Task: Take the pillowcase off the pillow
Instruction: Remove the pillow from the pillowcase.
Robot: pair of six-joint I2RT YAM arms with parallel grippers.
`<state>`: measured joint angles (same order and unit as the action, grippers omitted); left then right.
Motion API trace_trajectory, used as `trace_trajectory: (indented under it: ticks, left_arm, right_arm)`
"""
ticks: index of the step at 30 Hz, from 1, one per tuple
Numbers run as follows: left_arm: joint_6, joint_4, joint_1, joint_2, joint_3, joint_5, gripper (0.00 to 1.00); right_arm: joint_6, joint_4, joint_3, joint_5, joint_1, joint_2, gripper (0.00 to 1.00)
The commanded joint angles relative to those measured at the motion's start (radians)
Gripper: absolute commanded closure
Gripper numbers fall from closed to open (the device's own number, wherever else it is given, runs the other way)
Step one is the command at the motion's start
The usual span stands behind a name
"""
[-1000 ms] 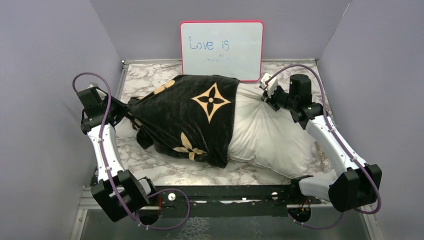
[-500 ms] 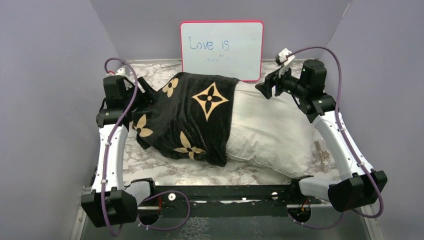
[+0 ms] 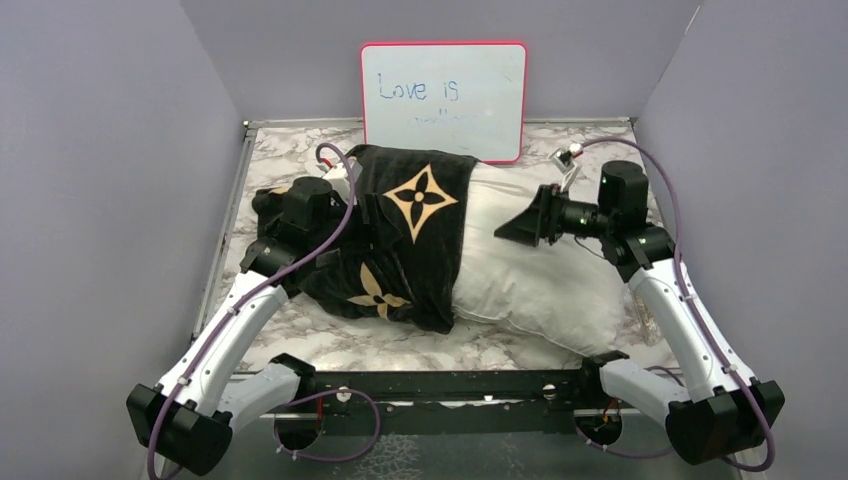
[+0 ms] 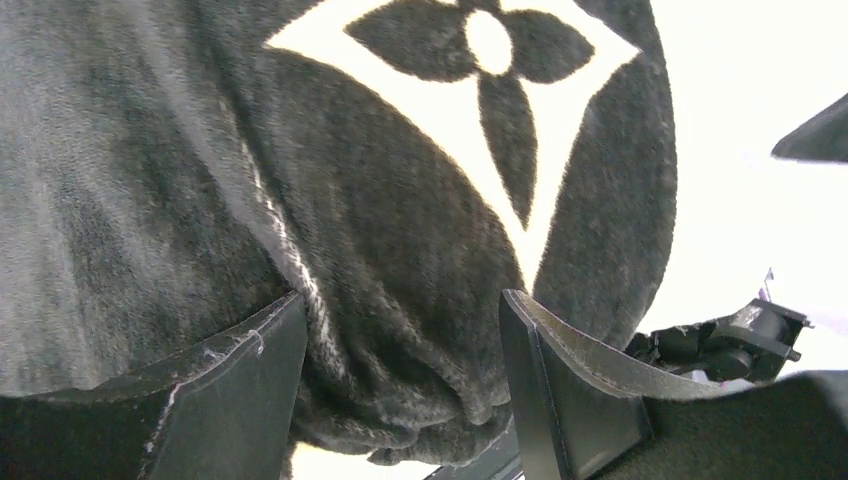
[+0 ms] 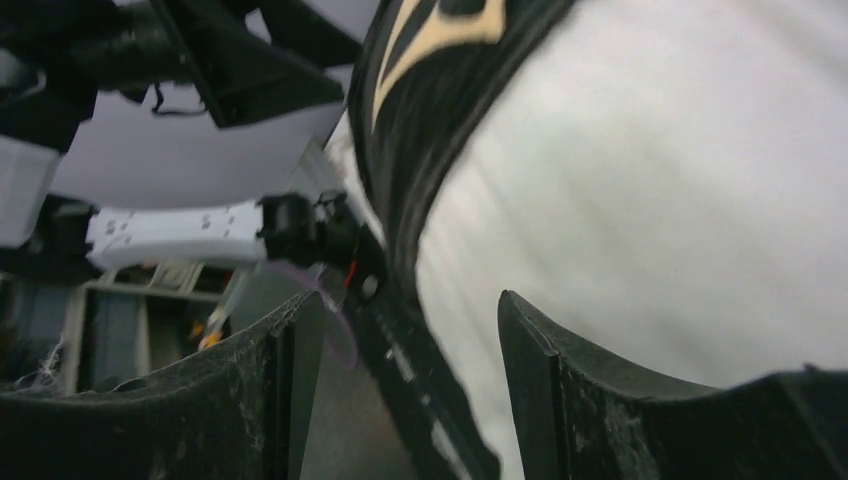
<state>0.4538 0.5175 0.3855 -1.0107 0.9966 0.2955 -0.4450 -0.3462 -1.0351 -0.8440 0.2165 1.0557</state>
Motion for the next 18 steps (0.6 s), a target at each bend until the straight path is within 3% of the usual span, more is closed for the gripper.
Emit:
trace_trajectory:
  ticks: [1,3,6,10,13,18]
  left_arm:
    - [-0.023,-0.049,0.073,0.071,-0.034,-0.057,0.29]
    - [-0.017,-0.066,0.085,0.080,-0.055,-0.065,0.29]
    - [-0.023,-0.085,0.091,0.073,-0.059,-0.066,0.29]
    - [-0.045,-0.087,0.092,0.062,-0.027,-0.052,0.28]
    - [-0.057,-0.086,0.091,0.081,-0.032,-0.043,0.24]
    - [-0.059,-0.042,0.091,0.110,-0.069,0.025,0.20]
  right_arm:
    - [0.047,-0.273,0.059,-0.226,0.060,-0.079,0.34]
    - [-0.022,-0.286,0.125,-0.205,0.164,-0.125,0.36]
    - [-0.140,-0.315,0.206,0.037,0.385,-0.206,0.35]
    - [-0.215,-0.400,0.305,0.288,0.405,-0.213,0.33]
    - [-0.291,-0.441,0.283,0.586,0.406,-0.150,0.26]
    - [-0.350,-0.294,0.230,1.001,0.405,-0.097,0.20]
